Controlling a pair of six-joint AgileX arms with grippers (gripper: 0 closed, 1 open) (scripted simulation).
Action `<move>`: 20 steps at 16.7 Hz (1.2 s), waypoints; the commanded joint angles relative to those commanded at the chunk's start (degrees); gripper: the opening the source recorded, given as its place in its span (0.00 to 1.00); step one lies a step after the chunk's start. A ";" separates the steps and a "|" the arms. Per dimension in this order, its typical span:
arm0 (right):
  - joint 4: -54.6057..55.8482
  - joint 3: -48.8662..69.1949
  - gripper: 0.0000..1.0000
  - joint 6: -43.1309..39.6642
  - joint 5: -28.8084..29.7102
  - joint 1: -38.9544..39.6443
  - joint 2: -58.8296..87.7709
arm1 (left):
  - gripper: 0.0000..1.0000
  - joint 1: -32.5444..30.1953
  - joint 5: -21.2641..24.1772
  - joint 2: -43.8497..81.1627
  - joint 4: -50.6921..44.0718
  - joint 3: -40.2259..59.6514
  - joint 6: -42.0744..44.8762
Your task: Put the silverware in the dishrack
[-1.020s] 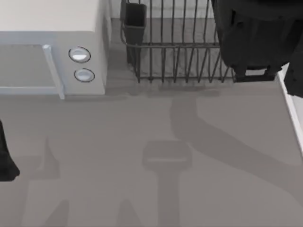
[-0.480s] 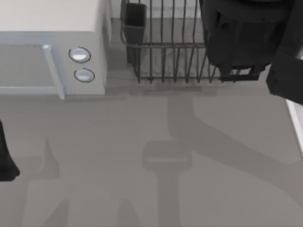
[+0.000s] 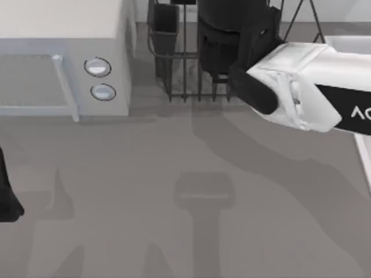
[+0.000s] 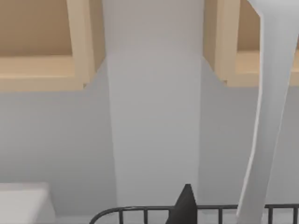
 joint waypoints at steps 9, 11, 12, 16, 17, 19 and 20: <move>11.53 -2.59 0.00 -0.42 -7.65 -7.86 9.97 | 1.00 0.00 0.00 0.00 0.00 0.00 0.00; 11.53 -2.59 0.08 -0.42 -7.65 -7.86 9.97 | 1.00 0.00 0.00 0.00 0.00 0.00 0.00; 11.53 -2.59 0.15 -0.42 -7.65 -7.86 9.97 | 1.00 0.00 0.00 0.00 0.00 0.00 0.00; 11.53 -2.59 0.45 -0.42 -7.65 -7.86 9.97 | 1.00 0.00 0.00 0.00 0.00 0.00 0.00; 11.53 -2.59 0.53 -0.42 -7.65 -7.86 9.97 | 1.00 0.00 0.00 0.00 0.00 0.00 0.00; 11.53 -2.59 0.68 -0.42 -7.65 -7.86 9.97 | 1.00 0.00 0.00 0.00 0.00 0.00 0.00; 11.53 -2.59 0.75 -0.42 -7.65 -7.86 9.97 | 1.00 0.00 0.00 0.00 0.00 0.00 0.00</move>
